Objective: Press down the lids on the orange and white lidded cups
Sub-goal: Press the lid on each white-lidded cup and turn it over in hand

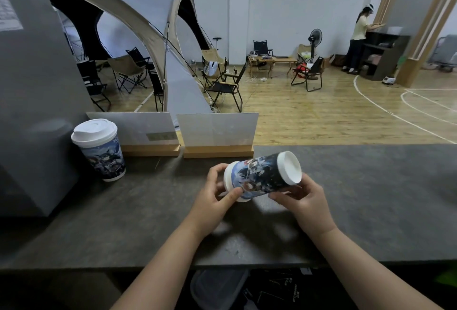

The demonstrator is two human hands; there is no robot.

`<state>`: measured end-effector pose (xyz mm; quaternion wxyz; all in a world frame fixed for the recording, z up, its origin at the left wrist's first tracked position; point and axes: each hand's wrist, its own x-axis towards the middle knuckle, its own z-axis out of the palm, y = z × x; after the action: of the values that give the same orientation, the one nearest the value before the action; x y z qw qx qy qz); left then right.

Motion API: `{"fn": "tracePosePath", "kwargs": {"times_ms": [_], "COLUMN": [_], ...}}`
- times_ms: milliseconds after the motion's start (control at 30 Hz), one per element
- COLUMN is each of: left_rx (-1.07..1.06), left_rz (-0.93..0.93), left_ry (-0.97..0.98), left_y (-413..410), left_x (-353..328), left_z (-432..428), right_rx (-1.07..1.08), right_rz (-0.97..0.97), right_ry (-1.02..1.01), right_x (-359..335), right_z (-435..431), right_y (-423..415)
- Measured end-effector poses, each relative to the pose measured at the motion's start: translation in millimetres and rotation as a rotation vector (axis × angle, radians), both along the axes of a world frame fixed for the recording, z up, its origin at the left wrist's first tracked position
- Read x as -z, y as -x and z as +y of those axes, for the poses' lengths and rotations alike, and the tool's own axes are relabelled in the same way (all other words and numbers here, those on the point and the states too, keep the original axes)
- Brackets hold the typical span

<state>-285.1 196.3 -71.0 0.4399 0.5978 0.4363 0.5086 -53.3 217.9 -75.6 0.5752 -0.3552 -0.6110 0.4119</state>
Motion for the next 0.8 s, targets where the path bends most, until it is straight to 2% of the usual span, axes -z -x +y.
{"fn": "tracePosePath", "kwargs": {"times_ms": [167,433,633,800], "left_rx": [-0.010,-0.146,-0.027,-0.038], "left_rz": [0.170,0.209,0.185,0.023], "left_ry": [-0.081,-0.091,-0.016,-0.021], "left_y": [-3.4,1.7,3.6,1.6], "left_x": [-0.7,7.0,9.8,5.5], "left_z": [0.6,5.9,5.0,2.4], "right_rx": [0.062,0.067,0.093,-0.004], "right_rz": [-0.157,-0.220,-0.280,-0.186], "right_ry": [-0.097,-0.083,-0.040,-0.029], "right_x": [5.9,7.1,1.6,1.7], "right_z": [2.4,4.7,1.6,1.0], "right_y": [3.9,4.2,2.9,3.9]}}
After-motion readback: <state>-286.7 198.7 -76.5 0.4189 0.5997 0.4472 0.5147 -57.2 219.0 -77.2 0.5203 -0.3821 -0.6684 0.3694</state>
